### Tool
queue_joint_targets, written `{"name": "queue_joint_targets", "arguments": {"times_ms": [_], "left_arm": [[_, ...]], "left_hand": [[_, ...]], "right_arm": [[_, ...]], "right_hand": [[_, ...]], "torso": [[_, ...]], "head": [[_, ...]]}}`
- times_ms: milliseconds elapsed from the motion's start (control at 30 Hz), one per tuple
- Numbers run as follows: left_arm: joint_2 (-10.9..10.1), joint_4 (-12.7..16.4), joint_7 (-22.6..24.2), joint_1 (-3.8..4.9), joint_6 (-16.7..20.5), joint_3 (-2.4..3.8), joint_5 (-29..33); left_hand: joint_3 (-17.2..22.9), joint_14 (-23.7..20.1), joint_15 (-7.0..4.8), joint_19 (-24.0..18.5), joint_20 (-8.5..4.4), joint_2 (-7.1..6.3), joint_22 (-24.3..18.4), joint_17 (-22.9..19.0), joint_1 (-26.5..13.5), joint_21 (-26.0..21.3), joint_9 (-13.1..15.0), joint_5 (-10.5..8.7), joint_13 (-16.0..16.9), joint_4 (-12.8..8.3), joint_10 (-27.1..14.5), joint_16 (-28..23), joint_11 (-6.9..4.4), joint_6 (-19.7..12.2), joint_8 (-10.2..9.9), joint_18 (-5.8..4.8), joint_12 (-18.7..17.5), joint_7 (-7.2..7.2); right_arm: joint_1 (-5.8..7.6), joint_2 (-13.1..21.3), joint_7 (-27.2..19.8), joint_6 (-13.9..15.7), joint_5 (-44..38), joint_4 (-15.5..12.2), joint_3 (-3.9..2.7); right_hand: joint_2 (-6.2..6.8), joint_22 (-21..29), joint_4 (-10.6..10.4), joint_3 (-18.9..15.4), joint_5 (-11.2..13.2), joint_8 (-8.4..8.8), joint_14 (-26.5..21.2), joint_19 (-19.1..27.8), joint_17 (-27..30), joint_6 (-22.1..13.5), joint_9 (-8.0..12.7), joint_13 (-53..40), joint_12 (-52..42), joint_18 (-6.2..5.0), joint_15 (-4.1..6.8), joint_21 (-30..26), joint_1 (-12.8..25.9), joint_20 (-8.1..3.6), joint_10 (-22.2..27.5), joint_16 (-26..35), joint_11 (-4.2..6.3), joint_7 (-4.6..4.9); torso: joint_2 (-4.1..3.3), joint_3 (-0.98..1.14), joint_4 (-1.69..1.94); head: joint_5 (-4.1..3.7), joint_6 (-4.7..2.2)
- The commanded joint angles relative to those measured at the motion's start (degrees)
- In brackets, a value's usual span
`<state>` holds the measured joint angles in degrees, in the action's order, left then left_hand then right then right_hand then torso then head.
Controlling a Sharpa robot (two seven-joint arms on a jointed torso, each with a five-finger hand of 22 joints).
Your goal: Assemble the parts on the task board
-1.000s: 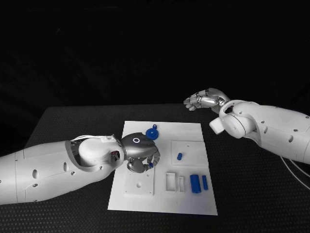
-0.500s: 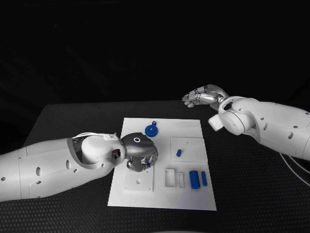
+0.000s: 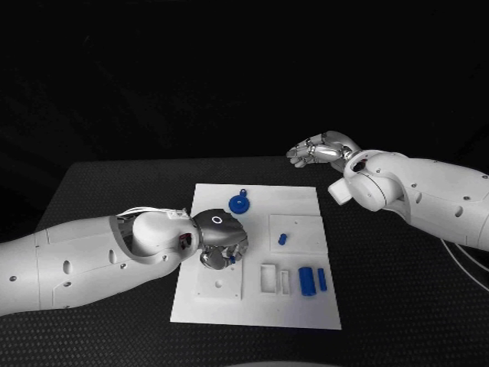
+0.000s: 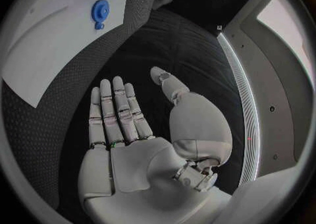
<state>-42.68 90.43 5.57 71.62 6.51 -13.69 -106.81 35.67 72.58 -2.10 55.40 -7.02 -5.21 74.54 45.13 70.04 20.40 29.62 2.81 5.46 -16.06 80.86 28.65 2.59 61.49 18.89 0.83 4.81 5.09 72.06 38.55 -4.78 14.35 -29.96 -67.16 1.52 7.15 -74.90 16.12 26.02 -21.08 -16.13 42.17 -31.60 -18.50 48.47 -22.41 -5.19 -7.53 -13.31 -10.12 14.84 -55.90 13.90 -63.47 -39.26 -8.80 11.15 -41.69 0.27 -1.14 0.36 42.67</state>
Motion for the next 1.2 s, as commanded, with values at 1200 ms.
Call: {"name": "queue_joint_targets", "arguments": {"times_ms": [1200], "left_arm": [[0.7,-0.4,-1.1,-1.19,-1.3,-0.02,-1.9]], "left_hand": [[0.2,0.3,-0.07,0.0,0.06,0.20,0.4,0.2,0.2,-0.3,0.1,0.09,0.1,0.3,0.5,0.0,-0.01,0.2,0.2,-0.83,-0.1,0.06]], "right_arm": [[0.02,-0.3,0.2,-1.1,1.7,-0.1,-0.03]], "right_hand": [[-0.62,-1.2,0.0,0.0,-0.2,-0.34,0.0,-0.3,0.2,0.2,0.2,0.2,-0.4,0.12,0.14,-0.3,0.2,0.20,-0.3,-0.2,0.27,-0.24]], "torso": [[-0.01,0.01,-0.05]], "head": [[-0.02,0.32]]}}
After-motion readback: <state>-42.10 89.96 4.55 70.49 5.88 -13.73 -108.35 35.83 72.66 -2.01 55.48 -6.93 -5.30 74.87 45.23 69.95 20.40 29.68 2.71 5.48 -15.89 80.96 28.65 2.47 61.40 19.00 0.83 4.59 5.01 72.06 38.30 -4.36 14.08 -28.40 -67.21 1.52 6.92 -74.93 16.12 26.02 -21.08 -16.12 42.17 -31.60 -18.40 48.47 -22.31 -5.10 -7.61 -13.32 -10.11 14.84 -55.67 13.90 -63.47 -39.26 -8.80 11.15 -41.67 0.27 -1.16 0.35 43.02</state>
